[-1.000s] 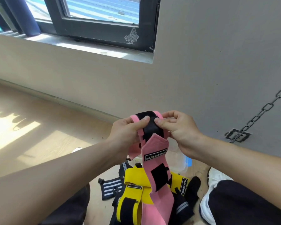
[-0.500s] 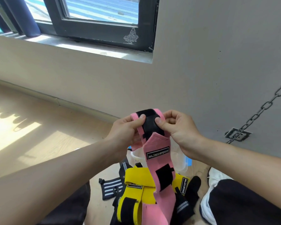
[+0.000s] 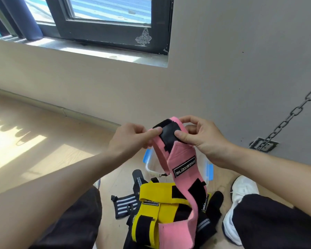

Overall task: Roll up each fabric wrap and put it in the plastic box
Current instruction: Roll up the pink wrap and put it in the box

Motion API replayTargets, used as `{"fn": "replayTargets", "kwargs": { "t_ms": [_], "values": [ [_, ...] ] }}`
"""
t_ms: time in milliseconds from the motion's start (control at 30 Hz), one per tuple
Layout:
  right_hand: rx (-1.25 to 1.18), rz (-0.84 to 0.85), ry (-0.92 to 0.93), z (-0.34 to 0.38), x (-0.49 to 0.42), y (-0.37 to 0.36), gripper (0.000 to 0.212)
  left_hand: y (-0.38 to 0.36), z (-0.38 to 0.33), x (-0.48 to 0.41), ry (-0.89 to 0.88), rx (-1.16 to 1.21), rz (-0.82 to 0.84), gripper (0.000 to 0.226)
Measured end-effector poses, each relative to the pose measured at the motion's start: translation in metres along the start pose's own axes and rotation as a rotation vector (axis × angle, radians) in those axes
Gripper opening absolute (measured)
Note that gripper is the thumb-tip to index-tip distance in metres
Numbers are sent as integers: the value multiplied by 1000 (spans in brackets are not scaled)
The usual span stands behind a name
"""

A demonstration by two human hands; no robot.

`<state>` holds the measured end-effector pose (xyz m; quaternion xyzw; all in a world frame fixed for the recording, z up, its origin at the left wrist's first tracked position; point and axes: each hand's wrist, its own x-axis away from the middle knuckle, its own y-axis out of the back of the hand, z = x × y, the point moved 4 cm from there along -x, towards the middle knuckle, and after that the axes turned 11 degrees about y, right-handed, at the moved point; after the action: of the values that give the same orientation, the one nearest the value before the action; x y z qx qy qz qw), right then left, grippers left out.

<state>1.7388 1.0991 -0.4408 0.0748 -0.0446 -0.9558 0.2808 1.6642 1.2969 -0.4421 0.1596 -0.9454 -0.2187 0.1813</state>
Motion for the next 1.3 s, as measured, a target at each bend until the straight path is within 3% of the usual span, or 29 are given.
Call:
{"fn": "replayTargets", "kwargs": {
  "t_ms": [67, 133, 300, 400, 500, 600, 767, 867, 933, 1067, 1300],
  "values": [
    [52, 86, -26, -2, 2, 3, 25, 5, 2, -2, -84, -118, -105, 58],
    [90, 186, -50, -2, 5, 3, 25, 0, -1, -1, -147, -82, -47, 44],
    [196, 394, -46, 8, 6, 4, 25, -24, 0, 1, -214, -171, 483, 54],
    [312, 461, -27, 13, 5, 9, 23, -30, 10, -1, -216, -205, 630, 48],
    [402, 453, -59, 13, 2, 28, 20, -27, 29, -9, -230, -396, 638, 18],
    [457, 396, -94, 9, -1, 55, 27, -25, 52, -12, -159, -537, 722, 23],
    [516, 543, -169, -6, 8, 65, 11, -26, 39, -7, -177, -323, 712, 13],
    [472, 653, -218, -15, 19, 43, 23, -31, 21, 0, -216, -177, 711, 6],
    [412, 684, -217, -19, 25, 25, 30, -37, 11, 5, -252, -128, 708, 16],
    [266, 625, -148, -14, 22, 8, 11, -40, 2, 6, -265, -166, 680, 14],
    [388, 379, -181, -16, 4, 44, 16, -10, 19, -10, -162, -248, 646, 21]
  ]
}}
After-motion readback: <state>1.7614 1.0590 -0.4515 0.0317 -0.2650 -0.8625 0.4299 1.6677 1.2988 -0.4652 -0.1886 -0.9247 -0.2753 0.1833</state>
